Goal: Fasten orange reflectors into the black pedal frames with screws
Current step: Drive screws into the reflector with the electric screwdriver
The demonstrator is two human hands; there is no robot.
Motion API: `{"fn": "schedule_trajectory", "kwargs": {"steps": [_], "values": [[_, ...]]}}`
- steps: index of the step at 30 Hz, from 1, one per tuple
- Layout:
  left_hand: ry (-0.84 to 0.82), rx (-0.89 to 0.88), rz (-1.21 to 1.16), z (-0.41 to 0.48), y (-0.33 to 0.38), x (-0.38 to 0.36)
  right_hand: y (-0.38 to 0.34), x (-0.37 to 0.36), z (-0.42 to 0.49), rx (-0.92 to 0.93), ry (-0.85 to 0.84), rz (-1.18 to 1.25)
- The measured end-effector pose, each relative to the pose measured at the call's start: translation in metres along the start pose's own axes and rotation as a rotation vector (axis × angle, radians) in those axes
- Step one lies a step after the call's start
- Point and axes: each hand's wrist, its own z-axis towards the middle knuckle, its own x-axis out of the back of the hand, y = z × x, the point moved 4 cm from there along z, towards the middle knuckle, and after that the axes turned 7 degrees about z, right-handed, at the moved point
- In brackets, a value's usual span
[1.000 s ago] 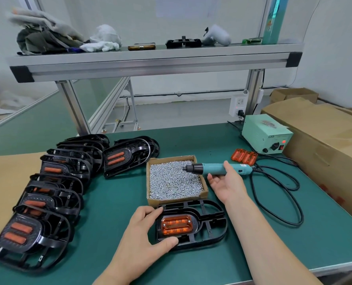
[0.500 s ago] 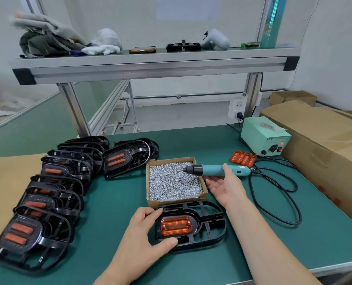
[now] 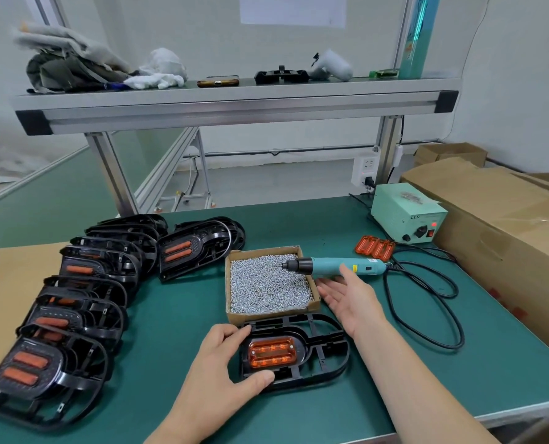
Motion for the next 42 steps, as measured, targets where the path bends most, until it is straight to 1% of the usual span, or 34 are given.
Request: {"fn": "schedule_trajectory", "kwargs": {"steps": [6, 9, 13, 16, 26, 33, 39, 42], "values": [[0.0, -0.004, 0.003, 0.0, 0.0, -0.001, 0.0, 0.011, -0.006, 0.037, -0.041, -0.147], [0.002, -0.001, 0.005, -0.001, -0.001, -0.002, 0.001, 0.012, -0.01, 0.103, -0.07, -0.213], [0.001, -0.001, 0.017, -0.001, -0.003, -0.002, 0.007, 0.011, -0.016, 0.231, -0.116, -0.411], [-0.002, -0.002, 0.024, -0.001, -0.003, -0.001, 0.008, 0.011, -0.018, 0.291, -0.124, -0.493], [0.0, -0.023, 0.058, -0.002, -0.002, -0.002, 0.005, 0.01, -0.021, 0.325, -0.129, -0.538], [-0.007, -0.073, 0.098, -0.005, -0.002, -0.006, 0.005, 0.011, -0.022, 0.331, -0.135, -0.545], [-0.009, -0.133, 0.2, -0.008, -0.002, -0.009, 0.005, 0.012, -0.019, 0.334, -0.125, -0.551], [-0.001, -0.174, 0.21, -0.01, -0.002, -0.008, 0.006, 0.014, -0.018, 0.333, -0.122, -0.561]]}}
